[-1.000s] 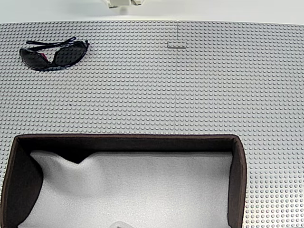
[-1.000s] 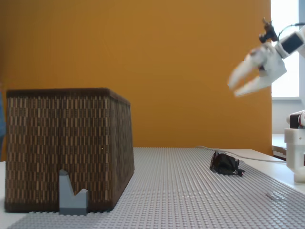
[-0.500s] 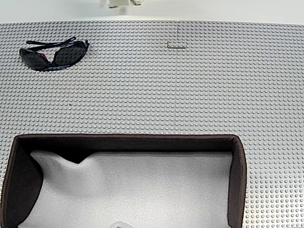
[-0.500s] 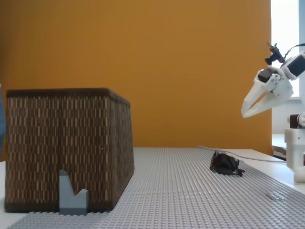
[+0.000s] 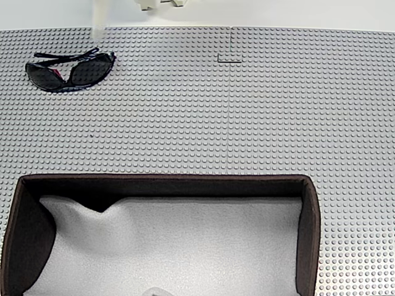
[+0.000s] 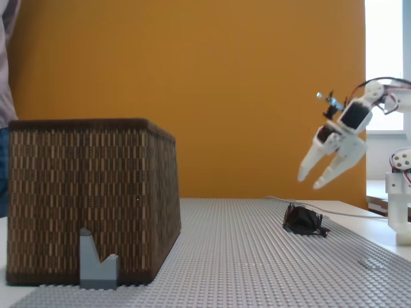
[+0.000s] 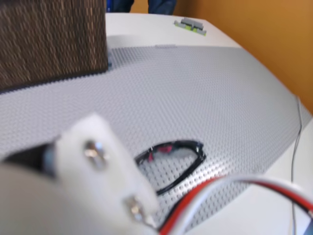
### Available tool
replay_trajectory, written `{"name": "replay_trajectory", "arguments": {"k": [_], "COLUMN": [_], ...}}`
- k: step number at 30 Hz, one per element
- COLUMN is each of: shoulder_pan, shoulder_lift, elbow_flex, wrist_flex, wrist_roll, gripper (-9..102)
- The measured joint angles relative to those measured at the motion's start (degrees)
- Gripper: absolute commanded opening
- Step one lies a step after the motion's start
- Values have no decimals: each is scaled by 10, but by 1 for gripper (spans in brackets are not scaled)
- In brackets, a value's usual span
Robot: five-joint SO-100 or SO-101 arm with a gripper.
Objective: Grasp a glasses and put it in the bin.
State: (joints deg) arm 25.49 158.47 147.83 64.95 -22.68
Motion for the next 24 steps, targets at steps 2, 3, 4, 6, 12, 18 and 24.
{"name": "replay_trajectory", "arguments": {"k": [2,3,4,6,12,18,24], "shoulder_pan": [14,16,19,33,36,45,57], "shoulder_lift": [-35,-48,-74,-104,-176,-229,-278], "elbow_flex": [1,2,2,3,3,3,4], "wrist_flex": [-40,-55,-75,-92,-122,-142,-172], "wrist_roll": [-9,-8,-11,-10,-5,4,4], "gripper": [18,19,19,21,24,25,24]}}
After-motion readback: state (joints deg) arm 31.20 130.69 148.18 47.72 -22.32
